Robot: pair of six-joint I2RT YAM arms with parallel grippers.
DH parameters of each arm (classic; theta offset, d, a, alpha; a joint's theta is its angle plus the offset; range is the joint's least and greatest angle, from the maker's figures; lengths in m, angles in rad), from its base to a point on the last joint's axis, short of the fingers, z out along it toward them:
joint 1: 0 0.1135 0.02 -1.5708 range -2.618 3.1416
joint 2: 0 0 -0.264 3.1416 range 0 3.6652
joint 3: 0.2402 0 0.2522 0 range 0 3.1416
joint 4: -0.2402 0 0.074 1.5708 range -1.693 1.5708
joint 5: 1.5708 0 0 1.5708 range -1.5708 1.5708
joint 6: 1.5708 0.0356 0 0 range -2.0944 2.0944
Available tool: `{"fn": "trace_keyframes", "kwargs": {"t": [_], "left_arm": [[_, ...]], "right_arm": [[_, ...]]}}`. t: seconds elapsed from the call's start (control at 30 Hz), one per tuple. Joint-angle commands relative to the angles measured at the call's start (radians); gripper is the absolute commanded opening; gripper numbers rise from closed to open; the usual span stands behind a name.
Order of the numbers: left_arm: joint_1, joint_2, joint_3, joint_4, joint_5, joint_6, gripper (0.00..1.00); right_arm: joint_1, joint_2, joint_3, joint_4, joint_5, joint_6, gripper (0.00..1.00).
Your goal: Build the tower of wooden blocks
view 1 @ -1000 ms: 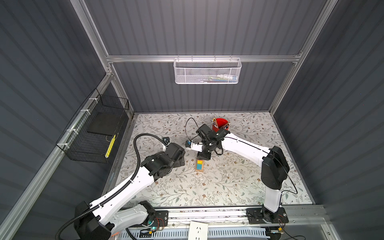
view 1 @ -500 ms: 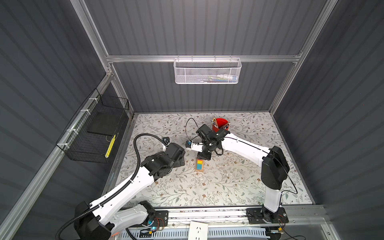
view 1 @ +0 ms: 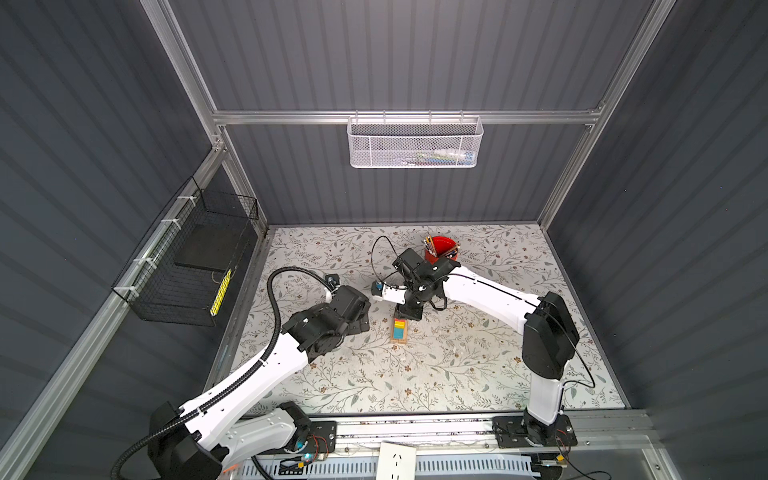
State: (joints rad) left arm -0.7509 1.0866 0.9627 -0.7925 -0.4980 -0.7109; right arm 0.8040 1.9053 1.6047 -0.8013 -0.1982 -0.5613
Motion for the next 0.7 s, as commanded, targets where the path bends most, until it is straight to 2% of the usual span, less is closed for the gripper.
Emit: {"fn": "trace_keyframes", "kwargs": {"t": [0.0, 0.17, 0.37, 0.53, 0.67], "left_arm": [[0.006, 0.001, 0.012, -0.017, -0.004, 0.001, 1.0], [0.006, 0.003, 0.014, -0.011, -0.002, 0.004, 1.0], [0.007, 0.01, 0.037, -0.016, -0.008, 0.011, 1.0], [0.009, 0.011, 0.067, -0.02, -0.027, 0.013, 1.0], [0.017, 0.002, 0.08, -0.014, -0.07, 0.005, 1.0]], "right_arm": [[-0.004, 0.011, 0.027, -0.032, -0.006, -0.005, 0.39], [-0.003, -0.01, 0.046, -0.034, -0.017, 0.003, 0.48], [-0.003, -0.111, 0.031, 0.024, 0.002, 0.063, 0.59], [-0.025, -0.268, -0.041, 0.097, 0.038, 0.239, 0.7], [-0.069, -0.469, -0.191, 0.192, 0.144, 0.456, 0.81]]}}
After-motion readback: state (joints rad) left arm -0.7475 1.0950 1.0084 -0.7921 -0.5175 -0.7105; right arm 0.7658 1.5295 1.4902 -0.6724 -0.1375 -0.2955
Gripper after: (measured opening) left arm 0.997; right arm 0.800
